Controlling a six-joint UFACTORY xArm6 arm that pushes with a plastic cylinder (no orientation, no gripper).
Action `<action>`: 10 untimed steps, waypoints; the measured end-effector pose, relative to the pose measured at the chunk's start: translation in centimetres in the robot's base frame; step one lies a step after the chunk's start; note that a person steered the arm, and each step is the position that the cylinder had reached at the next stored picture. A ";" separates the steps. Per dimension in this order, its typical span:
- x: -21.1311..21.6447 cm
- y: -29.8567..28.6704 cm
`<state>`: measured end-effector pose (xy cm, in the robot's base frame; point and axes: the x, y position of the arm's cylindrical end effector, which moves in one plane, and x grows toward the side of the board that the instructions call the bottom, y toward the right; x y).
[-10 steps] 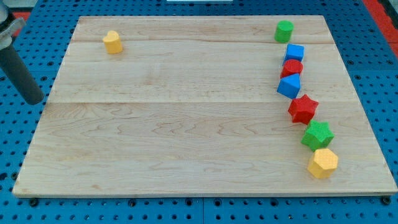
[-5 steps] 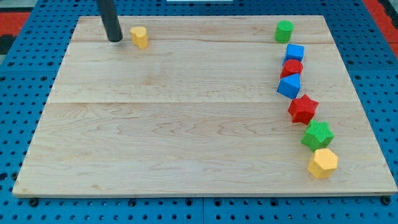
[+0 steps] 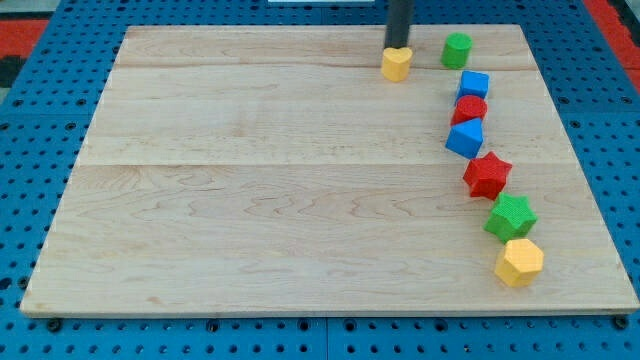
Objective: Push the heart to the bottom right of the green circle
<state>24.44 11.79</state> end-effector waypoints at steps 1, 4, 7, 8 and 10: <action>0.0 -3.6; 2.8 -2.3; 5.1 2.2; 5.1 5.9; 5.0 -0.4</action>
